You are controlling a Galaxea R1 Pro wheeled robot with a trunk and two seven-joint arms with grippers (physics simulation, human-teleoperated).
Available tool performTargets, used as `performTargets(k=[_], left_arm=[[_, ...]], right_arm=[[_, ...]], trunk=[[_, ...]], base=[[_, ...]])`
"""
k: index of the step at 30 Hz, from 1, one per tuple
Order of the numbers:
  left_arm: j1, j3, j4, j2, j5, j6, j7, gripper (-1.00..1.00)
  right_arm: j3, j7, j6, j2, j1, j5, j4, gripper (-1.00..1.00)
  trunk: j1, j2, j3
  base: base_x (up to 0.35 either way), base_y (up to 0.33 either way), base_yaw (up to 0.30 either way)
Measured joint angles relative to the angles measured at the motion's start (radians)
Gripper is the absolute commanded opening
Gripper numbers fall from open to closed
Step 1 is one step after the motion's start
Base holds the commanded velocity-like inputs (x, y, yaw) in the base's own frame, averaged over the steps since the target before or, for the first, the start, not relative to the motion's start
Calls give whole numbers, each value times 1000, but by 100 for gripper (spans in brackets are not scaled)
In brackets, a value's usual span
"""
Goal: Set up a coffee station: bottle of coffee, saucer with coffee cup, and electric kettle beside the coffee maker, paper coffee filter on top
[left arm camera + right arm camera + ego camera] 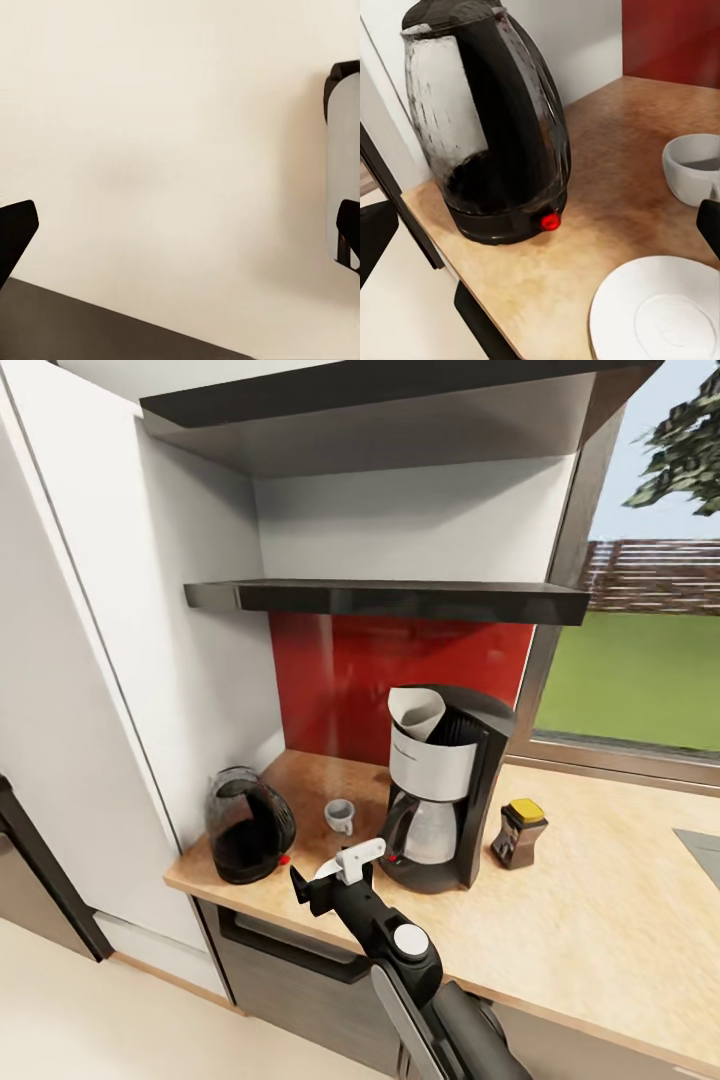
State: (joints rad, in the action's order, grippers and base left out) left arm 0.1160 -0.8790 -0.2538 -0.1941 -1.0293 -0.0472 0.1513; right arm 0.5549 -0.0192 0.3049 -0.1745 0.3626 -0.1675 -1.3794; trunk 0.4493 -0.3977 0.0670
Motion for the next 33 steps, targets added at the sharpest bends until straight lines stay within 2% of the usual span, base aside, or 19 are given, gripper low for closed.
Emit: performTargets(k=[27,33], left_arm=[[0,1,1,0,0,-3,0,100],[-18,1,0,0,-1,-3,0,100]], right_arm=[[0,0,-1,0,0,0,3,100],[0,0,-1,0,0,0,3,100]], trunk=[[0,0,0],[0,0,0]], base=[[53,29,0],[33,31,0]])
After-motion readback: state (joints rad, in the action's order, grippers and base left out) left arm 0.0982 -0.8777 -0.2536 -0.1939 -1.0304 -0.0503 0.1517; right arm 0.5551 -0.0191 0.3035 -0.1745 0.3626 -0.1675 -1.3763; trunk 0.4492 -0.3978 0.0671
